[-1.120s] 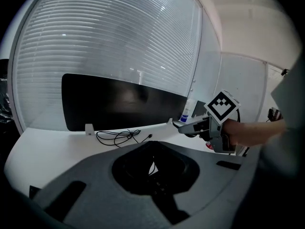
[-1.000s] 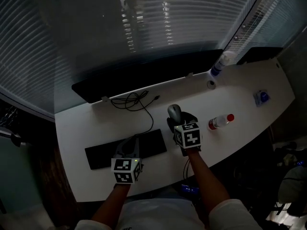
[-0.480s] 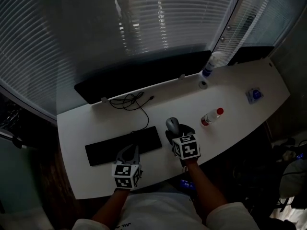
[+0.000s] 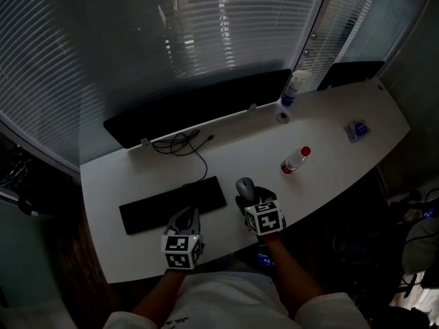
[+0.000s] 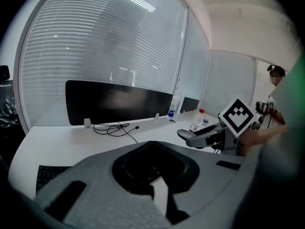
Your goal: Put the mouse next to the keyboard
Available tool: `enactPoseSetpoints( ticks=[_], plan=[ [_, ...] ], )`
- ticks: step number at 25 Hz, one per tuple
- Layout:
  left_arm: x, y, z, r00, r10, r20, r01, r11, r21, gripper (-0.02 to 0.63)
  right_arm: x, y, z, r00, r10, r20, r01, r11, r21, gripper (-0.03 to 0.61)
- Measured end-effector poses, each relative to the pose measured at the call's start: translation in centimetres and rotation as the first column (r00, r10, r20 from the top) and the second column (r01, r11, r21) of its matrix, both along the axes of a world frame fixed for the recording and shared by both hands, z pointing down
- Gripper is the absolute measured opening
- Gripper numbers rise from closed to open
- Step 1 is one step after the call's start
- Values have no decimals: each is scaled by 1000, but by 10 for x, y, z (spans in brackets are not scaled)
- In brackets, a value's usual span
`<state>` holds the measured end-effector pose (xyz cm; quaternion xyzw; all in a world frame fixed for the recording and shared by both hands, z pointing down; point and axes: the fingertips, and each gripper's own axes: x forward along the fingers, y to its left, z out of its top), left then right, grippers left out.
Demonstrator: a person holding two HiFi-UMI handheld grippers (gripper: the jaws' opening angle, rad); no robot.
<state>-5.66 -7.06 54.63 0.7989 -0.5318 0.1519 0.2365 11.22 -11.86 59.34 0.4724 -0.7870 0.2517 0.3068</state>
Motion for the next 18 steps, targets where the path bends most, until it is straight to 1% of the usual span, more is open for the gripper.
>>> enactPoseSetpoints(
  ticks=[9,18],
  plan=[
    [7,8,-1,1000,-1,8,1,1000,0,5,6,18,38,1000,-1,-29,-1,999,-45,296],
    [5,9,-7,999,-24,26,24,1000,1,5,3,16,84,999,-21,-49,17,997,-77,296]
  ],
)
